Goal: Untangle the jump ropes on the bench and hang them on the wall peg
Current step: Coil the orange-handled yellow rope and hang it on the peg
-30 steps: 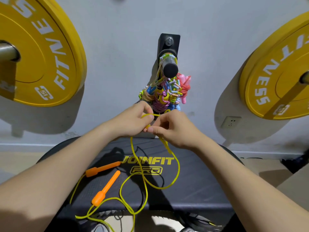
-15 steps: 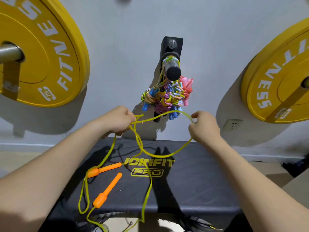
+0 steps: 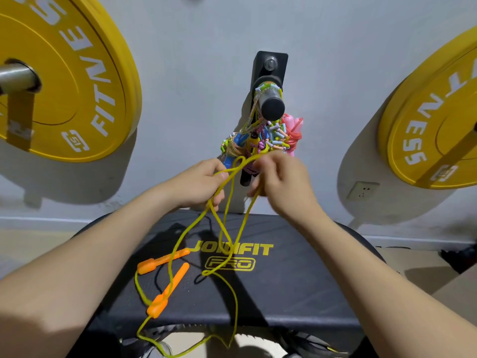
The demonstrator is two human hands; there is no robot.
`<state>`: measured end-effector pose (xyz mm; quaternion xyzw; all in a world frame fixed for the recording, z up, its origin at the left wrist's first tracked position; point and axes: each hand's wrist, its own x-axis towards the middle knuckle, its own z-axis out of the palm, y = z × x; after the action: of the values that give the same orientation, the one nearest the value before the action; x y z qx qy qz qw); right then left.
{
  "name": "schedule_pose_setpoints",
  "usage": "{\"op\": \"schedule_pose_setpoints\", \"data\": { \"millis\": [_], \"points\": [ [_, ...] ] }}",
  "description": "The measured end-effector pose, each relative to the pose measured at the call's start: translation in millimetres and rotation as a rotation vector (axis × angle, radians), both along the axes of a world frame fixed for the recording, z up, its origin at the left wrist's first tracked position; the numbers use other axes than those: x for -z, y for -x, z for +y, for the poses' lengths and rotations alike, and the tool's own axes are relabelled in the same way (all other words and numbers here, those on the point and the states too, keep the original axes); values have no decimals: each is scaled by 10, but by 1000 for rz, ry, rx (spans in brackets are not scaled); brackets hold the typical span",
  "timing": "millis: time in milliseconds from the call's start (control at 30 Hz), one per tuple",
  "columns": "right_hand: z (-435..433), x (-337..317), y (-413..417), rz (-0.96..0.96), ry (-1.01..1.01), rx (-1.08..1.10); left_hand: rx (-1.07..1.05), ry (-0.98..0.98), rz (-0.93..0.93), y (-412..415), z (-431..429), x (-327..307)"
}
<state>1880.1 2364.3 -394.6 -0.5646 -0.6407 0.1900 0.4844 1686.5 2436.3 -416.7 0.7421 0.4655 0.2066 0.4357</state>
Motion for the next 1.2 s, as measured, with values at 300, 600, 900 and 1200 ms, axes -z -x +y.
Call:
{"op": "schedule_pose_setpoints", "data": {
  "millis": [300,600,900,1200],
  "points": [
    [73,192,-440,-486,418,373,-118,117,192,207,116,110],
    [-74,132,224,-220,275,-217,-81,-189,77,-117,-92,-37],
    [-32,-90,36,-91,-198,251,112,163,73,74,-3,61],
    [-73,-26,-250,-255,185,351,52,225,15,72,-55,35]
  ]
}}
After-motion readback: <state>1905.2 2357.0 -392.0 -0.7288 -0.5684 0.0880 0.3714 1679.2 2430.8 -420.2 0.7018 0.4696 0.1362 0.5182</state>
